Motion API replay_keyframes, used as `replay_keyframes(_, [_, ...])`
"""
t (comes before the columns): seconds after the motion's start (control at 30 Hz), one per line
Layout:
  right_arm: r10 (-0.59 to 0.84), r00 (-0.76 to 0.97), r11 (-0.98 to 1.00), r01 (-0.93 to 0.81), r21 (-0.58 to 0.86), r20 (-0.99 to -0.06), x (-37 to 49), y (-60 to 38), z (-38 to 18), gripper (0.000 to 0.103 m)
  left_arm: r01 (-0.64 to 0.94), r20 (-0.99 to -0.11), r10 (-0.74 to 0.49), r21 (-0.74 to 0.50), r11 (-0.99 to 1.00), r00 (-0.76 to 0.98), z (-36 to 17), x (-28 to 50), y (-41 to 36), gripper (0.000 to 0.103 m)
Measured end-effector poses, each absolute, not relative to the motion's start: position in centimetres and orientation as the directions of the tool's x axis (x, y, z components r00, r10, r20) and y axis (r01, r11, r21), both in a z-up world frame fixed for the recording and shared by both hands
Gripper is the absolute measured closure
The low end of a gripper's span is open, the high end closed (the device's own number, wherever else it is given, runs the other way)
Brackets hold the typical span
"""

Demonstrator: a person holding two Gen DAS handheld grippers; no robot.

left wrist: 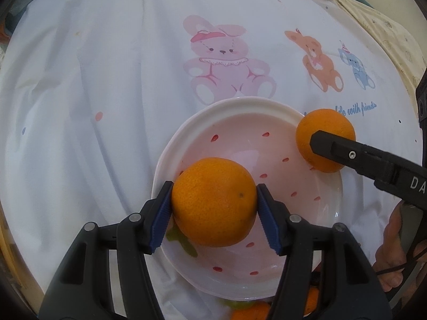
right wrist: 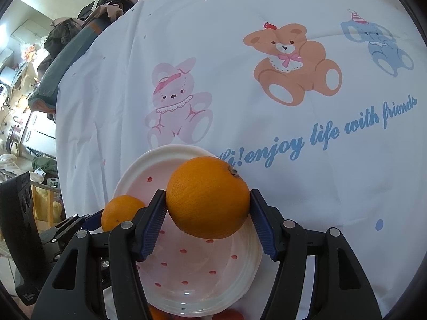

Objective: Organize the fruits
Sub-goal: 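Carry the orange in the left tool over the pink plate while the right tool grasps a tangerine, then open the left tool to drop the orange onto the plate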

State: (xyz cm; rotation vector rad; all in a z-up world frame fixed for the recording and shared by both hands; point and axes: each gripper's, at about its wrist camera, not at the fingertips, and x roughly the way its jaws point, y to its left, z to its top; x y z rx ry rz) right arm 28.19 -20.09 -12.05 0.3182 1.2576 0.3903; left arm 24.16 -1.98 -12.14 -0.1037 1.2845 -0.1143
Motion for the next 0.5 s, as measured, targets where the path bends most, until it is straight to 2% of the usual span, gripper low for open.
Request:
replay_keyframes(0.13, [0.475,0.255,0.879,-0.094,0.467,-0.842,28.2,-20.4,-12.1,0.036,0.038,-0.955,-0.153,-0.148,0.988,0.255,-12.4,24.1,-2.2,0.045])
replay_keyframes(0.2, [0.485,0.261,0.873,-0.088,0.479,-0.835,28.2,-20.5,-12.0,0.035,0.037,-0.954,-0.159,-0.155,0.987,0.253,-12.4,24.0,-2.2,0.035])
replay_keyframes(0.23, [0.485,0.267,0.873,-0.085,0.481,-0.833,28.3,-20.6,-11.9,0.031,0.035,-0.95,-0.155,-0.151,0.988,0.27,-12.0,23.9,-2.2,0.025])
replay_keyframes(0.3, [0.485,0.272,0.872,-0.082,0.482,-0.831,28.3,-20.7,-11.7,0.026,0.041,-0.941,-0.156,-0.151,0.988,0.3,-11.3,23.9,-2.1,0.018])
replay_keyframes(0.5, [0.481,0.29,0.873,-0.072,0.482,-0.827,28.3,-21.2,-10.9,0.026,0.025,-0.935,-0.163,-0.164,0.986,0.314,-10.6,24.0,-1.7,0.017])
